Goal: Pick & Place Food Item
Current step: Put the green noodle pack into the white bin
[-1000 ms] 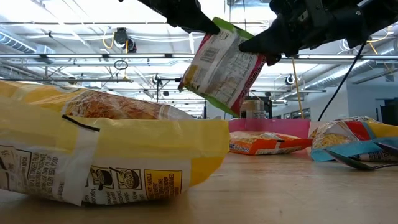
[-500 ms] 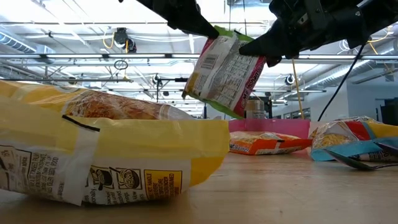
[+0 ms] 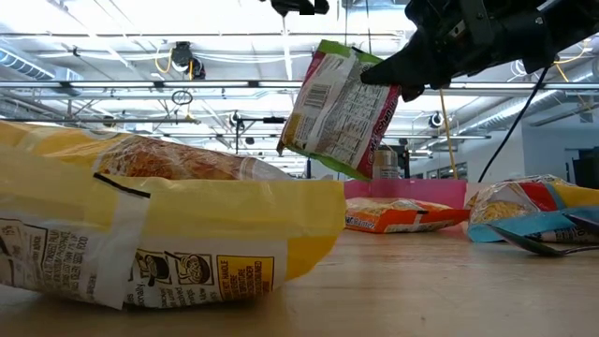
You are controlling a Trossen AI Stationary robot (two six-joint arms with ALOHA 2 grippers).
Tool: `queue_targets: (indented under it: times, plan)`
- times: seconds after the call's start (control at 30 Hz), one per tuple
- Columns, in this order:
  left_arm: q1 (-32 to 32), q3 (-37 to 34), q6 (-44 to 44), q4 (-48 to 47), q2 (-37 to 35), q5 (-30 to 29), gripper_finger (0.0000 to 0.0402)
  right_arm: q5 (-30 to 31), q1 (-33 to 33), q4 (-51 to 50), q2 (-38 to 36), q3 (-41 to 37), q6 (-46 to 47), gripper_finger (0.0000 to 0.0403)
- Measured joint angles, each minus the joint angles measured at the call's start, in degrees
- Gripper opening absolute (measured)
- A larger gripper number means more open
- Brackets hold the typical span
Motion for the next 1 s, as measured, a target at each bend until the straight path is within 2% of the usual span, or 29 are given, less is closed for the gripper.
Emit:
queue_targets:
  times: [0.27, 0.43, 0.7, 0.87, 1.0]
  plan:
    - [0.33, 2.91, -3.53, -2.68, 0.1, -0.13, 0.0191, 0.0, 0.0, 0.07, 0.0, 0.0, 0.02, 0.0]
    - [0.28, 4.34, -4.31, -2.55, 0.82, -0.09, 0.0238, -0.02, 0.0, 0.08, 0.0, 0.0, 0.21, 0.0]
    - [0.28, 11.2, -3.03, -10.67, 10.96, -0.14, 0.0236, -0.53, -1.15, 0.45, 0.02, 0.07, -0.11, 0.0]
    - [0.28, 17.98, -1.06, -13.56, 16.17, 0.14, 0.0225, -5.79, -3.43, -1.26, 0.02, 0.04, -0.22, 0.0]
    - [0.45, 23.64, -1.53, -20.41, 19.54, 0.41, 0.0218, -6.38, -4.66, -1.64, 0.02, 0.04, -2.13, 0.0]
